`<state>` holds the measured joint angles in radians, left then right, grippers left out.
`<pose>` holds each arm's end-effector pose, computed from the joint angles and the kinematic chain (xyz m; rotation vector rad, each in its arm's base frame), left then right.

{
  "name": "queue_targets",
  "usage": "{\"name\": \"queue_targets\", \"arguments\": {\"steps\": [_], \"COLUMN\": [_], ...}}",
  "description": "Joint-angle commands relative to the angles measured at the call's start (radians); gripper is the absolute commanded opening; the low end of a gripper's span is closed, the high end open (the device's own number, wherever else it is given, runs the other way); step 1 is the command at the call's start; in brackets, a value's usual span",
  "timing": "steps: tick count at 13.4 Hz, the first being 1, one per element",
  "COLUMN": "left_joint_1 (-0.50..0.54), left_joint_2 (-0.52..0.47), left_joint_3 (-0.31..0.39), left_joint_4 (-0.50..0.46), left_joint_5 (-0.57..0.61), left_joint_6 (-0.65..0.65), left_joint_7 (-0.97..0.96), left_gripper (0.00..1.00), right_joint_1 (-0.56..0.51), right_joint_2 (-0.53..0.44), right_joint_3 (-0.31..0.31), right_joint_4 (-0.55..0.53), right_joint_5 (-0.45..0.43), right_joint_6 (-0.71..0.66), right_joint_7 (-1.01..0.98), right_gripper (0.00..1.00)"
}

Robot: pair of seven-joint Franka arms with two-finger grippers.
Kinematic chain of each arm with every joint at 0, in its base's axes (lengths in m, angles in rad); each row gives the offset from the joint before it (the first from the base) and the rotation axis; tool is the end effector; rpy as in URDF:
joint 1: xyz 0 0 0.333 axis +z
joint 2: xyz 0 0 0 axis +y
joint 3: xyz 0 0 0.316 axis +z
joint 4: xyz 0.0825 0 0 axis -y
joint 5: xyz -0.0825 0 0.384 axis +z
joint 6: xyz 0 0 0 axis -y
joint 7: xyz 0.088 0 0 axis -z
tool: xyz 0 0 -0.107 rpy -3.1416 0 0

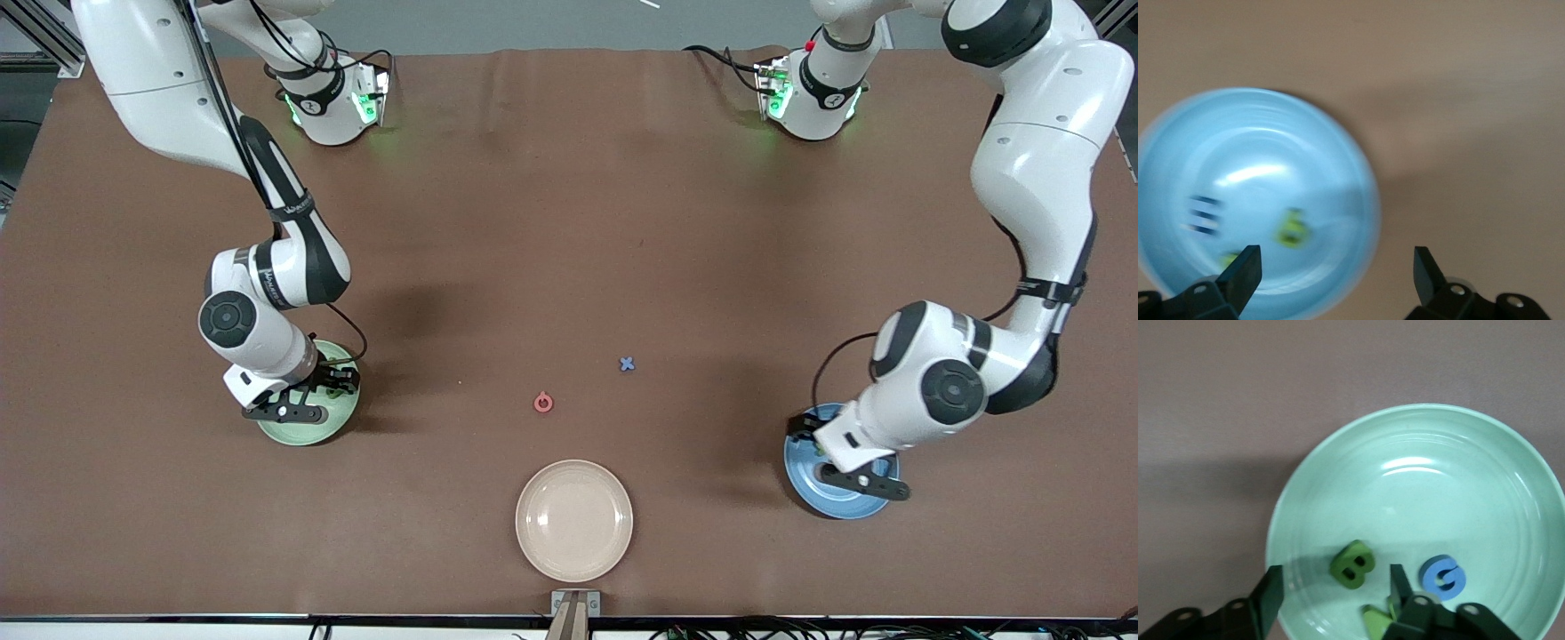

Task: Sort upper and lower case letters into plates
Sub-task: 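Drop the E onto the blue plate while the right gripper drops B, then grasp the blue x with the left gripper while the right gripper grasps Q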

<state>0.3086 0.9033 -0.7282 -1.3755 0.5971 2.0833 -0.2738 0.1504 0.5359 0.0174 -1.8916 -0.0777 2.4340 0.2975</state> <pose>0.7170 -0.1531 0.2617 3.0815 -0.3501 0.0418 0.6260 0.1053 0.2200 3.1003 -0.1136 0.0252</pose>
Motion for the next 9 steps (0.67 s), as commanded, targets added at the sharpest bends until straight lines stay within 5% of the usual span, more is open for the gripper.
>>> {"name": "queue_targets", "arguments": {"steps": [1, 4, 9], "left_joint_1": [-0.070, -0.195, -0.341], "left_joint_2": [-0.030, -0.018, 0.009], "left_joint_3": [-0.019, -0.017, -0.001], "left_joint_4": [-0.045, -0.047, -0.057], "left_joint_5": [0.006, 0.012, 0.018], "left_joint_6": [-0.023, -0.020, 0.029], "left_joint_7": [-0.192, -0.448, -0.701], "left_gripper": [0.99, 0.95, 0.73], "right_joint_1": [0.050, 0.165, 0.297], "right_joint_2": [-0.021, 0.067, 0.254], "right_joint_3": [0.038, 0.039, 0.036], "right_joint_4": [0.107, 0.253, 0.482], "right_joint_5": [0.027, 0.056, 0.044], "right_joint_6": [-0.124, -0.127, -0.133], "right_joint_7": [0.186, 0.424, 0.776], "right_gripper": [1.00, 1.00, 1.00]}}
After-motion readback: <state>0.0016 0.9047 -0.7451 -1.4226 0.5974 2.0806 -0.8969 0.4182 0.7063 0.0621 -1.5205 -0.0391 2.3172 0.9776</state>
